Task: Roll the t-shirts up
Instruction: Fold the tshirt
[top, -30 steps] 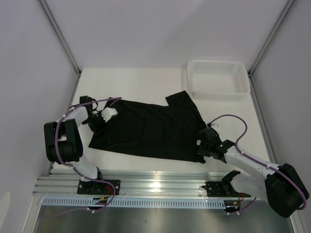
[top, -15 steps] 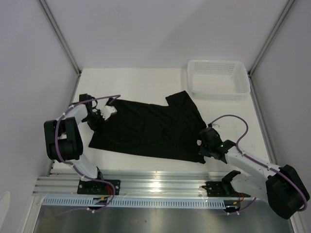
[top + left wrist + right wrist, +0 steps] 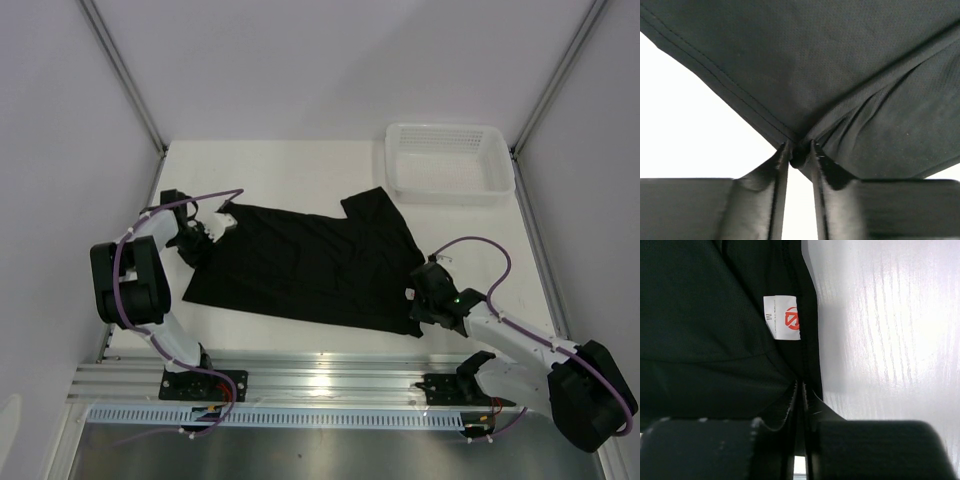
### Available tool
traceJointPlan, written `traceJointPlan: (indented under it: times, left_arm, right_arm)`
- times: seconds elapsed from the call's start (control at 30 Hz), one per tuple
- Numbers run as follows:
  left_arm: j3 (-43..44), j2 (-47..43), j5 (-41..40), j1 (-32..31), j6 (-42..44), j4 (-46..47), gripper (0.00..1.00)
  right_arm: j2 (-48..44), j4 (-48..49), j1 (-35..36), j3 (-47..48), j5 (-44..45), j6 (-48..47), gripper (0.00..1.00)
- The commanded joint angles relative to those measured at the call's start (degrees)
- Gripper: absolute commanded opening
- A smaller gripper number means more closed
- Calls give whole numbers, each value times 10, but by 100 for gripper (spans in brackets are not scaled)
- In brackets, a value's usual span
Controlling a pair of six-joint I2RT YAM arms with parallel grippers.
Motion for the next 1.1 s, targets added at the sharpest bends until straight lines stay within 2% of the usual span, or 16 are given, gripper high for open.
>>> traceJointPlan:
  times: [0.0, 0.03, 0.07, 0.17, 0.3, 0.33, 0.43, 0.57, 0.67, 0.77, 0.93, 1.07]
  left_arm:
    - [9, 0, 14, 5, -4, -12, 31]
    - [10, -2, 13, 5, -6, -13, 37]
    - [9, -2, 13, 5, -11, -14, 39]
    - [20, -10, 15, 5, -23, -23, 44]
    - [27, -36, 20, 5, -37, -36, 45]
    - [28, -44, 20, 5, -40, -41, 50]
    - [19, -76, 17, 6, -46, -55, 53]
    - [-13, -117, -19, 8, -62, -53, 55]
    - [-45, -120, -77, 9, -90, -54, 56]
    - [-75, -103, -106, 14, -112, -44, 57]
    - [-72, -69, -124, 17, -140, -14, 57]
    - [-56, -50, -122, 17, -162, 3, 57]
  right_arm:
    - [-13, -3, -3, 7, 3, -7, 11]
    - [-18, -5, -3, 9, 3, -8, 13]
    - [-20, -7, -2, 13, 3, -9, 19]
    - [-29, -15, 0, 28, 1, -15, 28]
    - [-42, -36, 12, 63, 16, -29, 35]
    - [-43, -50, 13, 71, 19, -32, 36]
    - [-44, -87, 17, 98, 41, -31, 38]
    - [-50, -127, 17, 92, 55, 4, 46]
    - [-63, -136, 20, 61, 39, 39, 51]
    - [-71, -123, 25, 30, 20, 59, 53]
    - [-50, -82, 32, 3, -7, 73, 53]
    - [-49, -76, 41, 4, -4, 81, 47]
